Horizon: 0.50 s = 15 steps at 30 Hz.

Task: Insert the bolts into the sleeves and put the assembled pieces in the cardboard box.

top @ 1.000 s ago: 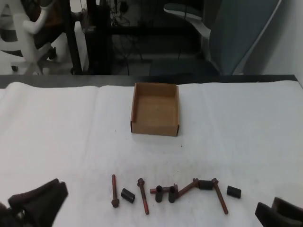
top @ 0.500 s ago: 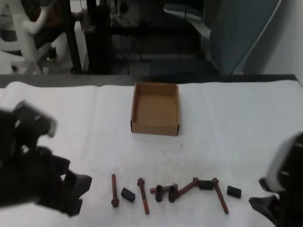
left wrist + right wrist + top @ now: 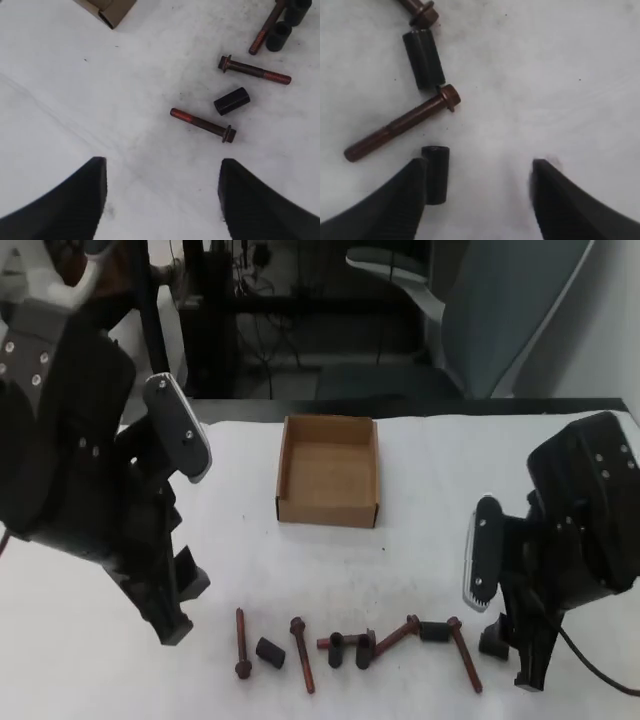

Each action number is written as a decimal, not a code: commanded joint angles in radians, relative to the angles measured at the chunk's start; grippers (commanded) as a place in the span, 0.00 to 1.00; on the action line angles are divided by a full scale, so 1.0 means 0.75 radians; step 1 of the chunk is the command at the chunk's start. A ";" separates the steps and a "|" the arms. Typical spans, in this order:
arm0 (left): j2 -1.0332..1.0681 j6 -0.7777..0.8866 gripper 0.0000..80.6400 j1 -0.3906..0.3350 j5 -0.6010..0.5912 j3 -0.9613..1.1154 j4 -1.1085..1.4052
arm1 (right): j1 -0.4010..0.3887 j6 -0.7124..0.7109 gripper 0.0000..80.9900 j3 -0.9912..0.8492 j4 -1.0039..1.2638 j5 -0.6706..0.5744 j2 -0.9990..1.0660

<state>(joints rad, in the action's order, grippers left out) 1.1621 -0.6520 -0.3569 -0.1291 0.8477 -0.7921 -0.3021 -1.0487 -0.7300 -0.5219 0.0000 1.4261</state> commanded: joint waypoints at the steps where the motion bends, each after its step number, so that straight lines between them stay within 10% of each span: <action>1: -0.001 -0.004 0.75 -0.005 0.012 0.014 0.005 | 0.008 -0.099 0.72 -0.012 0.003 0.026 0.031; 12: 0.004 -0.004 0.75 -0.005 -0.001 0.008 0.066 | 0.008 -0.180 0.72 -0.012 0.000 0.059 0.164; 15: 0.010 -0.004 0.75 -0.005 0.000 0.008 0.073 | 0.008 -0.199 0.54 -0.012 0.003 0.057 0.220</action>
<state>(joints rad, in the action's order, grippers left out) 1.1654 -0.6543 -0.3569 -0.1291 0.8477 -0.7502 -0.2997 -1.1851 -0.7340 -0.5240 0.0509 1.5655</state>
